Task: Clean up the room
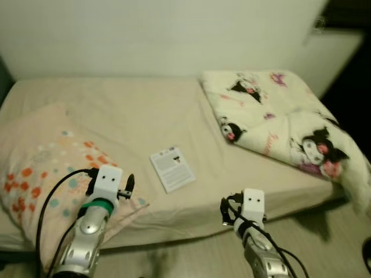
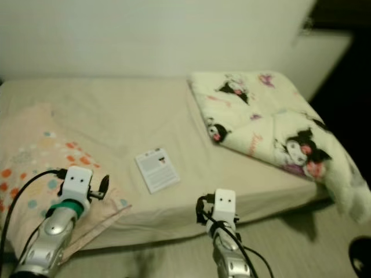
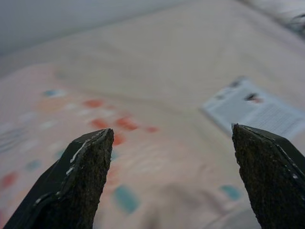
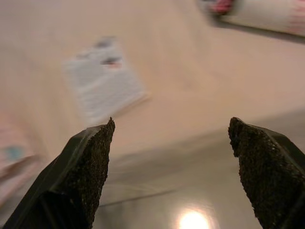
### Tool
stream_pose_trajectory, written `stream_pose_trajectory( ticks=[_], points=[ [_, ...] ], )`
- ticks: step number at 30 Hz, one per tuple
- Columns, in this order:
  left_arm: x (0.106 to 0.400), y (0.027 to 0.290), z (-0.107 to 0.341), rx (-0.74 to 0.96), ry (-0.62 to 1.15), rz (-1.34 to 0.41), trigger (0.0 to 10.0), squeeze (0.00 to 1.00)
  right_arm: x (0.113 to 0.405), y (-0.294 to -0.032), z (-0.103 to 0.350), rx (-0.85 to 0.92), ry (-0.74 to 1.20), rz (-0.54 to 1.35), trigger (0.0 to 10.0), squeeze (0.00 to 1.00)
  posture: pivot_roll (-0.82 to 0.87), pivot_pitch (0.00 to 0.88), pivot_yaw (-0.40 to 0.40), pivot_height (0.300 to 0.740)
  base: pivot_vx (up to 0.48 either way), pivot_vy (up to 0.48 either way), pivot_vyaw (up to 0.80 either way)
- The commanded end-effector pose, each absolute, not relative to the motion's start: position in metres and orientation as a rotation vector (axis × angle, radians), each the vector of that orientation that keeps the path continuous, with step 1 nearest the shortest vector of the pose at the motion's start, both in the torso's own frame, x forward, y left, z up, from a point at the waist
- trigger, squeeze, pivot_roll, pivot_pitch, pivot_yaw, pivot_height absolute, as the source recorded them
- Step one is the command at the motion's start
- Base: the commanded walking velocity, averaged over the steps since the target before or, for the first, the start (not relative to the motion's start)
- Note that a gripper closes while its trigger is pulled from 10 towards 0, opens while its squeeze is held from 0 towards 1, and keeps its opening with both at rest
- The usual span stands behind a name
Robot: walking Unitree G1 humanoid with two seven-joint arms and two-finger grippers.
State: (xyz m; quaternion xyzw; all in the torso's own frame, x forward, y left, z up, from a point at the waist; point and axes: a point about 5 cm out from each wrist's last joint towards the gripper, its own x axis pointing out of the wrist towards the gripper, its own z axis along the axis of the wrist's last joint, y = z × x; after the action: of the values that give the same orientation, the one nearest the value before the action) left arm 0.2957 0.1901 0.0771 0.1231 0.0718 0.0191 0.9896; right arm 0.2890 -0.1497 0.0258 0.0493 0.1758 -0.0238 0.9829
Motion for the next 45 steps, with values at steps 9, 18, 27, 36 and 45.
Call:
stream_pose_trajectory(
  ticks=[9,18,27,36,45],
  points=[
    [0.285,0.188,0.074,0.211,0.163,0.024,10.0,0.0,0.284,-0.155,0.016,0.143,0.406,-0.088,10.0,0.0,0.14,0.011,-0.04,0.74,0.0,0.0,0.76],
    [0.286,0.187,0.077,0.215,0.162,-0.006,10.0,0.0,0.284,-0.16,0.014,0.184,0.402,-0.131,10.0,0.0,0.14,0.002,-0.029,0.74,0.0,0.0,0.0],
    [0.29,0.182,0.081,0.227,0.164,-0.051,10.0,0.0,0.285,-0.16,0.015,0.17,0.398,-0.121,10.0,0.0,0.15,0.0,-0.015,0.74,0.253,0.0,0.46],
    [0.298,0.184,0.086,0.238,0.161,-0.074,10.0,0.0,0.283,-0.164,0.014,0.208,0.38,-0.166,10.0,0.0,0.15,0.0,0.024,0.74,0.3,0.0,0.23],
    [0.296,0.185,0.086,0.239,0.165,-0.078,10.0,0.0,0.284,-0.163,0.013,0.211,0.382,-0.162,10.0,0.0,0.15,0.0,0.018,0.74,0.299,0.0,0.0]
  ],
)
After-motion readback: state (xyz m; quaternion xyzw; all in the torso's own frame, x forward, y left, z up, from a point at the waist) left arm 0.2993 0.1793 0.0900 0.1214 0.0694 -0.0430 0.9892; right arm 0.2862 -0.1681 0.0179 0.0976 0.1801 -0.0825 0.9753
